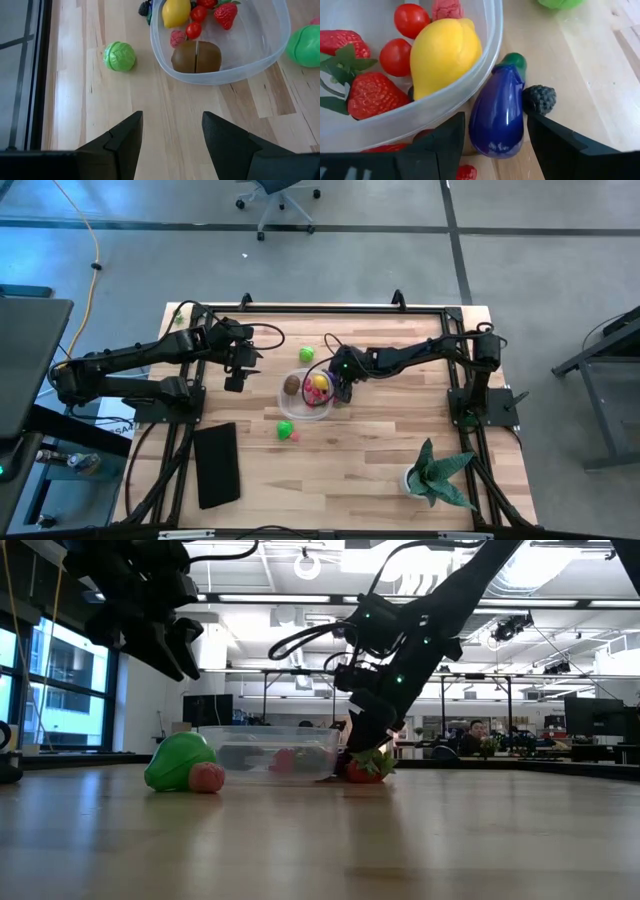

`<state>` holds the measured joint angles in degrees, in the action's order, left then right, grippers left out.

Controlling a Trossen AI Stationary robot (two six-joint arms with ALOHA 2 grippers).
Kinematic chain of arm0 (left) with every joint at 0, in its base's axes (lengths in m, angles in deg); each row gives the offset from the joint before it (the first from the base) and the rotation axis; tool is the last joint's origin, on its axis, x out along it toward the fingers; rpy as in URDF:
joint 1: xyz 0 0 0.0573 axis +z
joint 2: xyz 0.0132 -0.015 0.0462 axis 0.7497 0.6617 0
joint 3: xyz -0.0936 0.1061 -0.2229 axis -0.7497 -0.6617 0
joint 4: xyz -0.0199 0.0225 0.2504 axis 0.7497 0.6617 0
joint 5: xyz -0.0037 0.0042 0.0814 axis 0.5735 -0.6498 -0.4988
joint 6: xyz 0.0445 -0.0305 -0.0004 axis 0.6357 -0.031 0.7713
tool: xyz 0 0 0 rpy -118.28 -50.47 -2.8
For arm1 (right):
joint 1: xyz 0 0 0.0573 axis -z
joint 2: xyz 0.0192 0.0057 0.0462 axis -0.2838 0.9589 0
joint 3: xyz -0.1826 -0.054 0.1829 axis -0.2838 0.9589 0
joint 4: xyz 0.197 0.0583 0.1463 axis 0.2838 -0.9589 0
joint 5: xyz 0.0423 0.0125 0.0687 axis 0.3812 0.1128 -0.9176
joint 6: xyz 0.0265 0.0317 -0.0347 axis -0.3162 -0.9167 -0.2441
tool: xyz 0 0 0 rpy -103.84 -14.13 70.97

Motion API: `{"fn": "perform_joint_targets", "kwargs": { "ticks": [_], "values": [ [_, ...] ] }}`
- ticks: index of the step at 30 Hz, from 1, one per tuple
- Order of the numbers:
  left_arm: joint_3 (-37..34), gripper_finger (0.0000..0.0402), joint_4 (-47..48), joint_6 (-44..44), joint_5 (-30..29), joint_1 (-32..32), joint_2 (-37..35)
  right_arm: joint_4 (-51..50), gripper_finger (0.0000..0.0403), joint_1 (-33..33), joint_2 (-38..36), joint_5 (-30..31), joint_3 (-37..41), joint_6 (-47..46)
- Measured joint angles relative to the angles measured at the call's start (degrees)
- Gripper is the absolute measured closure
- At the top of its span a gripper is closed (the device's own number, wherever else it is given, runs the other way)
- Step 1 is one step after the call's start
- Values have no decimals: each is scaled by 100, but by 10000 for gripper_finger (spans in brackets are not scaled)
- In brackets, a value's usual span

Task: Pick and placing Produce into tupperware
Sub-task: Put the eggplant into the transparent bin

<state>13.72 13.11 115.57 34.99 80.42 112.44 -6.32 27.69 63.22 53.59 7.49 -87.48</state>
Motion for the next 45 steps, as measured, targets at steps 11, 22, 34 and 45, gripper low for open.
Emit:
{"fn": "perform_joint_targets", "kwargs": {
  "ticks": [11,22,34,45],
  "values": [
    [0,208,0,0,0,0,0,103,203,2,197,42,0,-2],
    [0,208,0,0,0,0,0,349,233,2,197,42,-2,2],
    [0,208,0,0,0,1,0,408,268,0,197,20,-2,2],
    [1,208,-2,0,-1,0,0,-38,270,0,-215,472,-2,-151]
  ]
}}
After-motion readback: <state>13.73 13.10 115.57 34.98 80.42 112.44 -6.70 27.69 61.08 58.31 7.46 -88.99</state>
